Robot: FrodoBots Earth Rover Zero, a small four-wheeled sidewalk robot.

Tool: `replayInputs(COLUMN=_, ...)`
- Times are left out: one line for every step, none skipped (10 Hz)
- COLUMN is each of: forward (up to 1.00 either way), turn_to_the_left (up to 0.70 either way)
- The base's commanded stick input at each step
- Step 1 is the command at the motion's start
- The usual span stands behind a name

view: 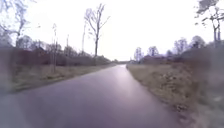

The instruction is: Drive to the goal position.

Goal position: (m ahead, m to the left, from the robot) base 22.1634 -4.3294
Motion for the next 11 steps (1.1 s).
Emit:
replayInputs(forward=1.00, turn_to_the_left=0.00)
replayInputs(forward=1.00, turn_to_the_left=0.00)
replayInputs(forward=1.00, turn_to_the_left=0.00)
replayInputs(forward=1.00, turn_to_the_left=0.00)
replayInputs(forward=1.00, turn_to_the_left=0.00)
replayInputs(forward=1.00, turn_to_the_left=-0.15)
replayInputs(forward=1.00, turn_to_the_left=-0.33)
replayInputs(forward=1.00, turn_to_the_left=-0.40)
replayInputs(forward=1.00, turn_to_the_left=-0.40)
replayInputs(forward=1.00, turn_to_the_left=-0.40)
replayInputs(forward=1.00, turn_to_the_left=-0.40)
